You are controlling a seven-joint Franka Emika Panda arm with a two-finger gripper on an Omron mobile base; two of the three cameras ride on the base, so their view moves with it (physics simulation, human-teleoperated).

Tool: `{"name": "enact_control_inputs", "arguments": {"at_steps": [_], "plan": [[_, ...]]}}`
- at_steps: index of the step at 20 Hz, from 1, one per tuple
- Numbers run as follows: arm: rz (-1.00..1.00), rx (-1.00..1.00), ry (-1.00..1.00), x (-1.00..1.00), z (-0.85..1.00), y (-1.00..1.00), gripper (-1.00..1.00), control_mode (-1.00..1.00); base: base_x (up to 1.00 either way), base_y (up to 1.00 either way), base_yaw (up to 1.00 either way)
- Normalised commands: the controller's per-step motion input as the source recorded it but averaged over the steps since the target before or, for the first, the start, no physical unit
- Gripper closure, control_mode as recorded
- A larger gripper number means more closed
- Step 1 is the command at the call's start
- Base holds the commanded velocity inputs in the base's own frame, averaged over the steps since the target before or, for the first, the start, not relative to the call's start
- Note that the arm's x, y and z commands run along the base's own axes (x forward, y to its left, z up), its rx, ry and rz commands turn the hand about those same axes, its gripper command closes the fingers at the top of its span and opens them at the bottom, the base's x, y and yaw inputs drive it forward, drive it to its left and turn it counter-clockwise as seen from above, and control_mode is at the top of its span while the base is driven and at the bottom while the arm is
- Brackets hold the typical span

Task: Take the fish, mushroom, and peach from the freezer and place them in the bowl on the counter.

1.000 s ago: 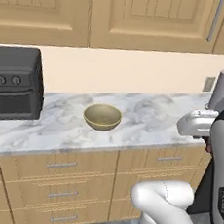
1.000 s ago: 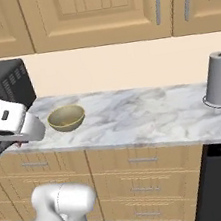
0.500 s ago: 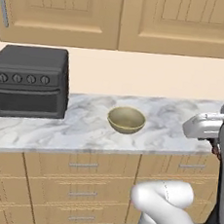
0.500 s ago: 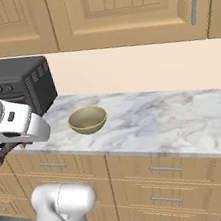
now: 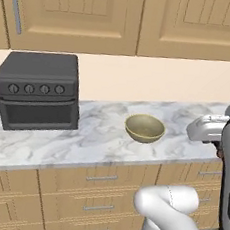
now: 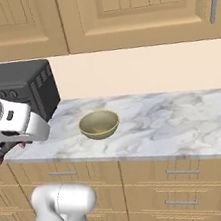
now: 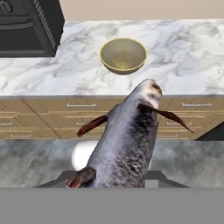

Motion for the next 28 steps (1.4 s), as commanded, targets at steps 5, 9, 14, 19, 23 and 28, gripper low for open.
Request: {"name": "enact_control_inputs", "arguments": {"at_steps": [5,9,14,19,23,28], "plan": [[0.0,0.0,0.0,0.0,0.0,0.0,1.0,1.0,0.65,0.01,-0.09],[0.0,0.0,0.0,0.0,0.0,0.0,1.0,1.0,0.65,-0.02,0.0],[0.0,0.0,0.0,0.0,0.0,0.0,1.0,1.0,0.49,-0.05,0.0],[0.0,0.0,0.02,0.4,-0.83,-0.17,1.0,-1.0,0.0,0.0,0.0],[0.0,0.0,0.01,0.61,-0.94,-0.07,1.0,-1.0,0.0,0.0,0.0],[0.0,0.0,0.04,0.76,-0.56,-0.01,1.0,-1.0,0.0,0.0,0.0]]}}
